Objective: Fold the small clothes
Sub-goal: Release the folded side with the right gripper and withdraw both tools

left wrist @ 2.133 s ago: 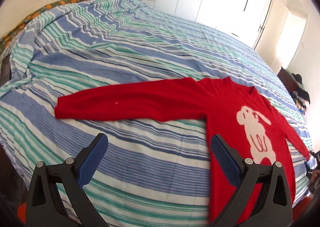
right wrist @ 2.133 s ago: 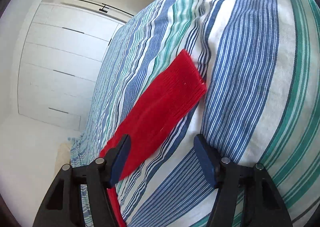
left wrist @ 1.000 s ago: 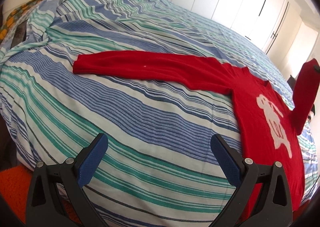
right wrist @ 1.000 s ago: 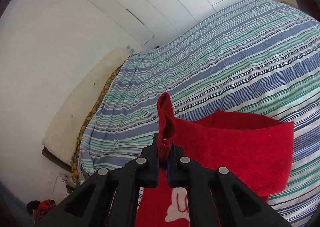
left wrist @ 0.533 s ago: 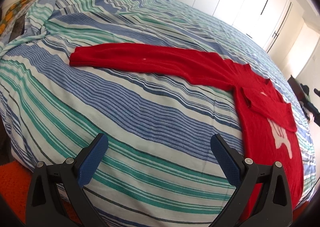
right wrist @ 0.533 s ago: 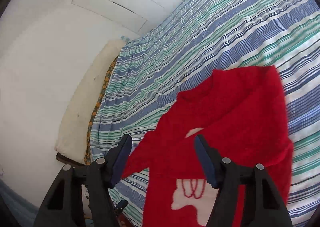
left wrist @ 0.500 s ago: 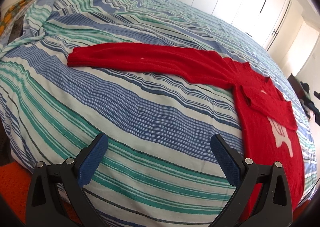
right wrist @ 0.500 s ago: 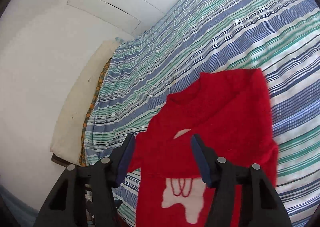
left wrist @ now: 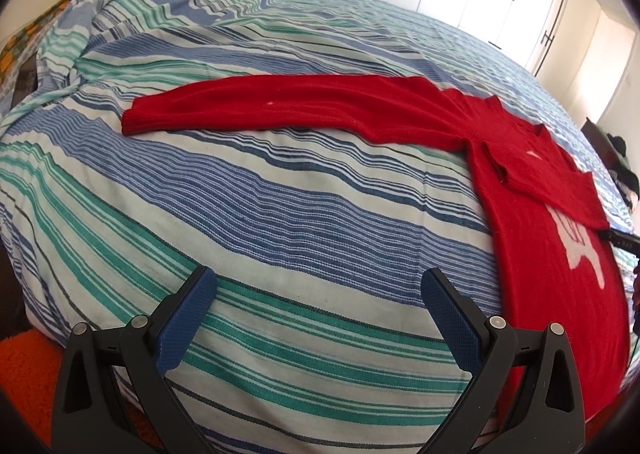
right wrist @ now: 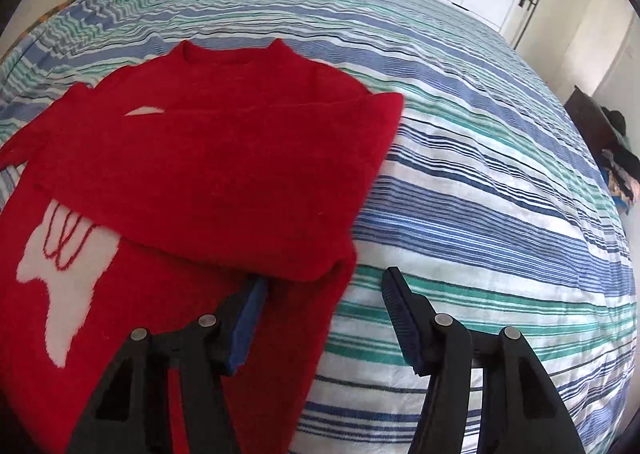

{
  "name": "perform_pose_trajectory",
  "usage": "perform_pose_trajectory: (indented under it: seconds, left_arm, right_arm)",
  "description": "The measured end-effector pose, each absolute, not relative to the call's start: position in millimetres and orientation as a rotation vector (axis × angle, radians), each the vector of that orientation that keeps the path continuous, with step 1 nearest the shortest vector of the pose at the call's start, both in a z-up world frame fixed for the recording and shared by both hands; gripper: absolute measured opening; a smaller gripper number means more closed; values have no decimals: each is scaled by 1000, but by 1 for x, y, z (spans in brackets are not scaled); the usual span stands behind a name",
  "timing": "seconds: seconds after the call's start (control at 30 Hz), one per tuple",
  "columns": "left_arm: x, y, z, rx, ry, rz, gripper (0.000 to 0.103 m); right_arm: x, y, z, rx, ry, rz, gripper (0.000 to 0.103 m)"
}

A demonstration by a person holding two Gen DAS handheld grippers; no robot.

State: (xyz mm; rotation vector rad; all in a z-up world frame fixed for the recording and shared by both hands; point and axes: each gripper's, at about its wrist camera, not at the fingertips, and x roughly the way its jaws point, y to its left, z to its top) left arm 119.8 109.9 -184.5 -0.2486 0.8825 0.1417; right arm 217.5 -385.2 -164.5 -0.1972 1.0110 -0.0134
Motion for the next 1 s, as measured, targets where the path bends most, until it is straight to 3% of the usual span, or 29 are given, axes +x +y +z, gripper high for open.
perform_pose_trajectory:
  seconds: [0.23, 0.47, 0.53, 0.63, 0.77, 0.9, 1.0]
  left_arm:
    - [121, 114, -186, -274, 886, 130, 102]
    - [123, 112, -188, -273, 890, 133, 102]
    - [123, 111, -188, -267, 893, 137, 102]
    - [123, 108, -190, -252, 903, 140, 102]
    - [124, 105, -193, -224, 917, 142, 102]
    - [124, 106, -193, -224, 921, 141, 102]
    - [124, 108, -191, -250, 910, 138, 102]
  right_arm:
    - [213, -422, -167, -124, 1032, -73, 53]
    - [201, -425, -123, -63, 947, -49, 53]
    - [206, -409, -113, -39, 928, 67, 49]
    - [214, -377, -115, -70, 937, 187, 35]
    - [232, -364, -161, -145, 1077, 124, 27]
    - [236, -385, -170, 1, 1095, 97, 26]
    - [226, -377, -154, -57, 1075, 76, 28]
